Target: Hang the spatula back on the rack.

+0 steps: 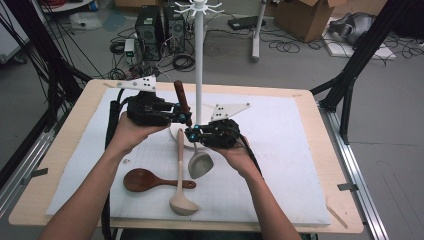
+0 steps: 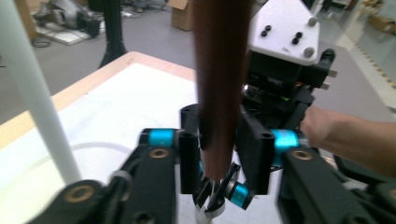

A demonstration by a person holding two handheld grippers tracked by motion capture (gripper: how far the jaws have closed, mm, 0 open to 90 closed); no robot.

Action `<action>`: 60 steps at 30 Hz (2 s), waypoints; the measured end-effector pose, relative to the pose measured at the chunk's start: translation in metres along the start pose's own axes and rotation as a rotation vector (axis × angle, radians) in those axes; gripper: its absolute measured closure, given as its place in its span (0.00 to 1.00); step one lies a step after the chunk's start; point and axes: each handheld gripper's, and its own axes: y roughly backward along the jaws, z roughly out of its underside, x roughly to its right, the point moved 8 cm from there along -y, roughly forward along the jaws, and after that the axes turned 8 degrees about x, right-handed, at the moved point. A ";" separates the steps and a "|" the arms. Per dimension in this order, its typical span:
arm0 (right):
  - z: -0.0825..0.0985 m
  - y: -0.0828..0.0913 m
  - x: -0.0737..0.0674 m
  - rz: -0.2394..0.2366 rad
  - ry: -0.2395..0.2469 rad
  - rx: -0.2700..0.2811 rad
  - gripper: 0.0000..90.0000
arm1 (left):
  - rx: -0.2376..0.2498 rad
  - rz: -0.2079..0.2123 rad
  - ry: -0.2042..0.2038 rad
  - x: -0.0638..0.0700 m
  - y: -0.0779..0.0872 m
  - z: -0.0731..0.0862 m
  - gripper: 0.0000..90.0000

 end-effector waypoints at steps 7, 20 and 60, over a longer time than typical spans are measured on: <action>-0.008 0.006 0.008 0.059 -0.017 0.016 0.94 | -0.008 -0.061 -0.034 -0.004 0.014 0.001 0.63; -0.034 0.009 0.021 0.142 -0.022 0.024 0.94 | -0.011 -0.169 -0.053 -0.014 0.044 0.026 0.49; -0.106 0.038 0.063 0.262 -0.018 0.060 0.94 | -0.010 -0.351 -0.024 -0.023 0.099 0.095 0.29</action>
